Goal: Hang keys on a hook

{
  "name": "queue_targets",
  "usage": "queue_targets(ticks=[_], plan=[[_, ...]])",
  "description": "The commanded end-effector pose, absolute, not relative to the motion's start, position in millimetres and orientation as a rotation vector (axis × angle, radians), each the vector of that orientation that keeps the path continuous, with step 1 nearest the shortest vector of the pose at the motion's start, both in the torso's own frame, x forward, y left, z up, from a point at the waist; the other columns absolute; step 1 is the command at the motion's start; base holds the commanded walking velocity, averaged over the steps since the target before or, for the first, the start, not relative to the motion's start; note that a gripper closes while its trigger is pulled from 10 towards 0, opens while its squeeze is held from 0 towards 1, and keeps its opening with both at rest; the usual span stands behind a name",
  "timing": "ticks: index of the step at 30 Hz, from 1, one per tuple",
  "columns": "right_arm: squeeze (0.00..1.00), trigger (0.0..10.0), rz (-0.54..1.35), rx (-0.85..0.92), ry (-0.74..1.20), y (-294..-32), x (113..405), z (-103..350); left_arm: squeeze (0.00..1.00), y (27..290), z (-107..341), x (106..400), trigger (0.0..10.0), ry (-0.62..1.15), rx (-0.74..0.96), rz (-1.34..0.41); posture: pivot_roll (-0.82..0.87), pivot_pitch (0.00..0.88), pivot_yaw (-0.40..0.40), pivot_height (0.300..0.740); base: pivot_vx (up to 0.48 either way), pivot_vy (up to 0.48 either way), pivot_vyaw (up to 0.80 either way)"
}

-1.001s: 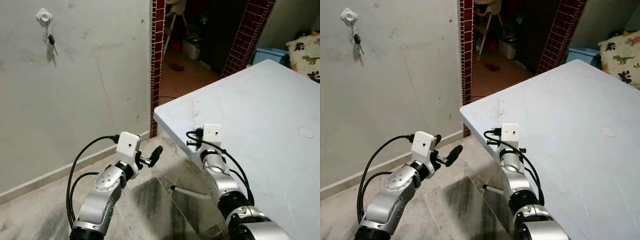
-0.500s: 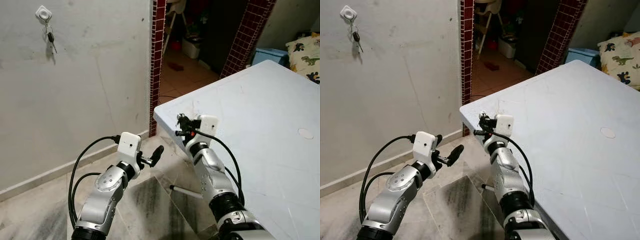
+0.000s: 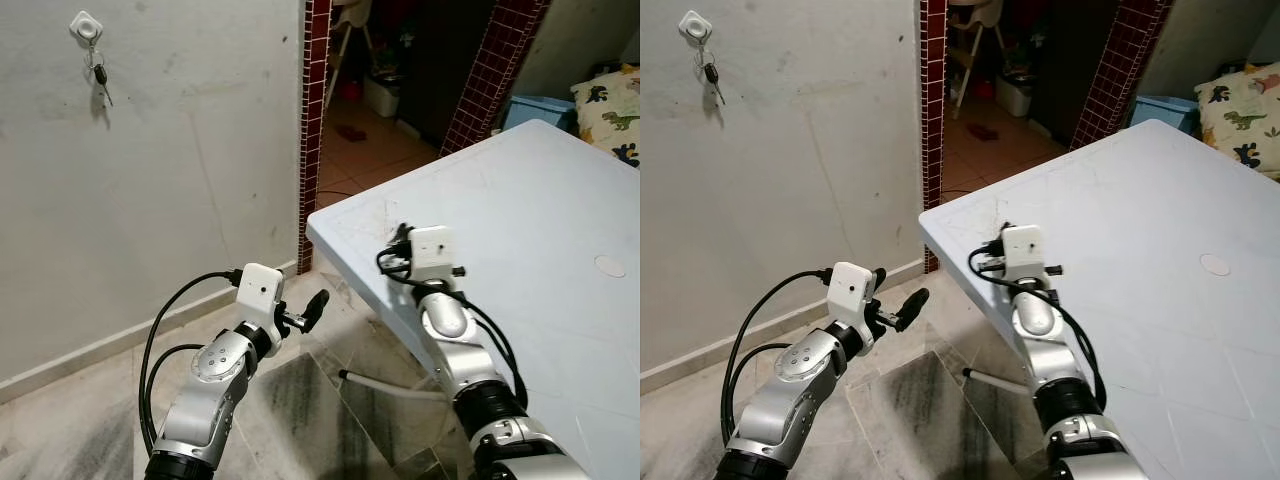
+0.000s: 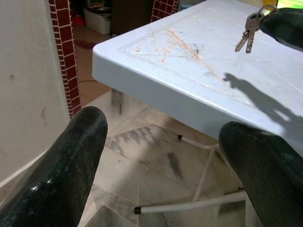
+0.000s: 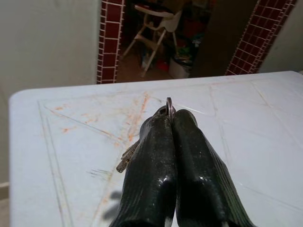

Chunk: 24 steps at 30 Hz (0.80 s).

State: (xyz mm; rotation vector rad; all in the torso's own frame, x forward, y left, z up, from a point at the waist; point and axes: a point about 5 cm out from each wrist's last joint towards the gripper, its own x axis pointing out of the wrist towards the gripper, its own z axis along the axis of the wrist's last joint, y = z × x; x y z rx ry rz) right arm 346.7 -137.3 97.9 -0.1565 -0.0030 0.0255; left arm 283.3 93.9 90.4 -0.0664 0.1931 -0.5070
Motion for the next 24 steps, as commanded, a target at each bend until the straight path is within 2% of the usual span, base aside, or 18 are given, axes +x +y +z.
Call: queue_targets(ticks=[1, 9, 10, 11, 24], plan=[[0.00, 10.0, 0.019, -0.178, 0.044, -139.7, 344.5, 90.6, 0.00, 94.0, 90.3, 285.4, 10.0, 0.192, -0.055, -0.502, 0.15, 0.000, -0.060, 0.740, 0.000, 0.000, 0.00], [0.00, 10.0, 0.052, -0.206, 0.214, -139.2, 334.2, 63.1, 0.00, 94.9, 89.5, 284.9, 10.0, 0.194, -0.057, -0.499, 0.15, 0.000, -0.064, 0.740, 0.000, 0.000, 0.00], [0.06, 10.0, 0.040, -0.217, 0.227, -142.6, 332.4, 59.8, 0.00, 94.2, 89.5, 284.7, 10.0, 0.194, -0.058, -0.500, 0.15, 0.000, -0.067, 0.740, 0.000, 0.000, 0.00], [1.00, 10.0, 0.031, -0.204, 0.236, -144.8, 331.6, 58.3, 0.00, 93.8, 89.3, 284.5, 10.0, 0.195, -0.059, -0.501, 0.15, 0.000, -0.067, 0.740, 0.000, 0.000, 0.00], [1.00, 10.0, 0.018, -0.197, 0.187, -143.4, 336.4, 70.0, 0.00, 89.9, 87.7, 283.7, 10.0, 0.204, -0.069, -0.519, 0.14, 0.000, -0.075, 0.740, 0.000, 0.000, 0.00]])
